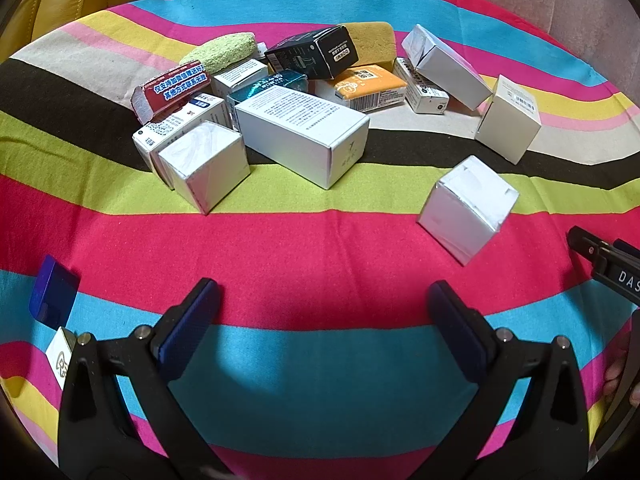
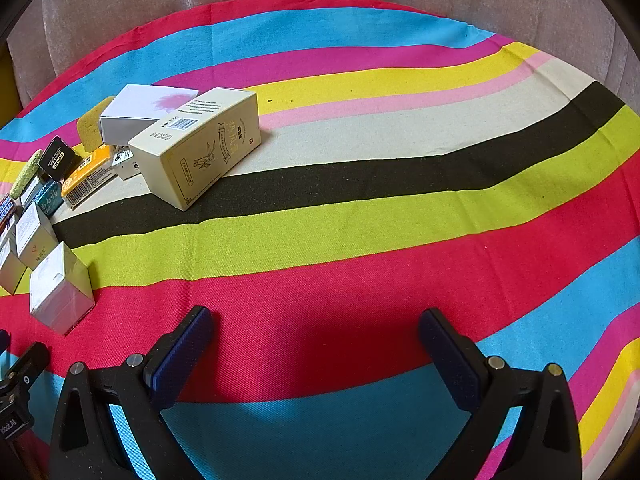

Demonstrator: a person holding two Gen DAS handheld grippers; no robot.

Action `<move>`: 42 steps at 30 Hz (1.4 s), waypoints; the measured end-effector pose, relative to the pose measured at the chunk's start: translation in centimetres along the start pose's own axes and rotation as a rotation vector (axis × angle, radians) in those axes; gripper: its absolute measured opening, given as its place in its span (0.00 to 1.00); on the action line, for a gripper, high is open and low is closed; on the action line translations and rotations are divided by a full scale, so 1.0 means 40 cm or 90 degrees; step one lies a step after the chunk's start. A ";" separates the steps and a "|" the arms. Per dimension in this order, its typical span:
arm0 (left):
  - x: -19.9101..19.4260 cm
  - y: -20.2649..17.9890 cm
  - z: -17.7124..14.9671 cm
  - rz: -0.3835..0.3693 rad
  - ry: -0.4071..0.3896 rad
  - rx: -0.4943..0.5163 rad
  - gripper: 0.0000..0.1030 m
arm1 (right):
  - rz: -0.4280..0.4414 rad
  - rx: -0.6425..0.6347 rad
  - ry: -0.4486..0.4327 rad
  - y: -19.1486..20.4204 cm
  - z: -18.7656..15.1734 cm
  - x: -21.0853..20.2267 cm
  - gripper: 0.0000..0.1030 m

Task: Organize objects
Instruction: 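Move left tool to 'DING ZHI DENTAL' box while right tool approaches white cube box, then grasp the dental box with the left tool while the right tool grasps the white cube box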

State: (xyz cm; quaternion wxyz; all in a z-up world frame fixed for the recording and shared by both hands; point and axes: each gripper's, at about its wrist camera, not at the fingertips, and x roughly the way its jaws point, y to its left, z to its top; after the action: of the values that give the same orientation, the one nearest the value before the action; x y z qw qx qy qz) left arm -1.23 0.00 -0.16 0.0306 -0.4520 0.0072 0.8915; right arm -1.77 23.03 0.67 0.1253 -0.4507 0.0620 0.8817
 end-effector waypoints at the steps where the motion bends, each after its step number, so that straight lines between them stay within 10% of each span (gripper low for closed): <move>1: -0.002 -0.001 -0.001 0.001 0.000 -0.001 1.00 | 0.000 0.000 0.000 0.000 0.000 0.000 1.00; 10: -0.042 0.015 -0.040 -0.024 0.034 0.020 1.00 | 0.002 -0.002 0.000 0.000 0.000 0.000 1.00; 18: -0.208 0.138 -0.182 -0.047 -0.036 0.084 1.00 | 0.069 -0.068 -0.002 0.029 -0.015 -0.016 1.00; 28: -0.219 0.326 -0.234 0.018 -0.032 -0.036 1.00 | 0.208 -0.313 0.001 0.275 -0.069 -0.060 1.00; 42: -0.117 0.390 -0.157 0.065 0.008 -0.103 0.92 | 0.252 -0.340 0.011 0.414 -0.033 -0.033 0.92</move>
State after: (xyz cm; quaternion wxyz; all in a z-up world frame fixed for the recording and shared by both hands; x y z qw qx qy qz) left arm 5.62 -16.05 -0.35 -0.0515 -0.4577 -0.0415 0.8866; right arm -4.58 6.62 0.89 -0.1718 -0.4541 -0.0838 0.8702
